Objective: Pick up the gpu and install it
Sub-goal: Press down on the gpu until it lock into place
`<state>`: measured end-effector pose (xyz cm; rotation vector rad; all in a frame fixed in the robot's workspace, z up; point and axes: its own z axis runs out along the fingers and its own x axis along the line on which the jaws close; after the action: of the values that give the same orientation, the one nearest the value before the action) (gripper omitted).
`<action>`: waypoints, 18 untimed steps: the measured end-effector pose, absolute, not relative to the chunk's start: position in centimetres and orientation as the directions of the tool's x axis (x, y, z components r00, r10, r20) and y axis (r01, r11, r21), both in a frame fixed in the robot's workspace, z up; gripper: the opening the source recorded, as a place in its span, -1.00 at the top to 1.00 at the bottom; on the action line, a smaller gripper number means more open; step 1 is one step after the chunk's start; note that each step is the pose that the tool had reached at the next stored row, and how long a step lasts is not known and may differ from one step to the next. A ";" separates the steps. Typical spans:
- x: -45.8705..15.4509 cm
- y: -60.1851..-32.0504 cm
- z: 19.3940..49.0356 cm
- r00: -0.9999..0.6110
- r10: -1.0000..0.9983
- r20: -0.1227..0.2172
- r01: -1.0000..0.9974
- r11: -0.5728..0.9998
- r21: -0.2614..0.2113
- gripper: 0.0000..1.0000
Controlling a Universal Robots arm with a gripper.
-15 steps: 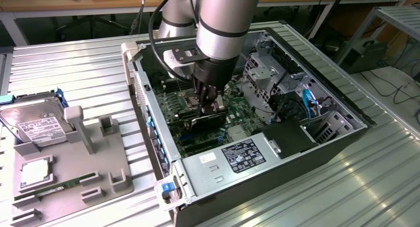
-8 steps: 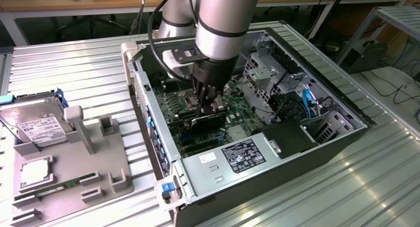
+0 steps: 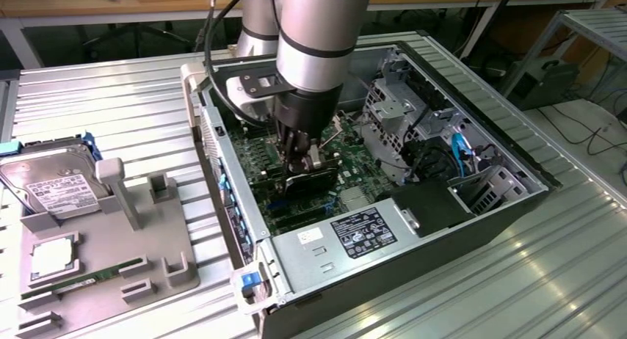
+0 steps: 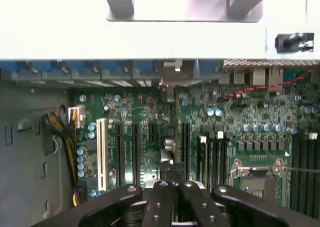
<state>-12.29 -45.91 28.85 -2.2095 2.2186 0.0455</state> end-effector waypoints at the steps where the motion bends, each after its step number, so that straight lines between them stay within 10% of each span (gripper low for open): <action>1: -12.5 -45.9 28.8 -0.004 -1.000 -0.028 -1.000 0.004 0.013 0.79; 18: -14.5 -45.4 28.4 0.066 -0.997 -0.028 -0.998 -0.066 0.014 0.79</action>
<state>-14.53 -45.44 28.40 -2.2870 2.1403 0.0462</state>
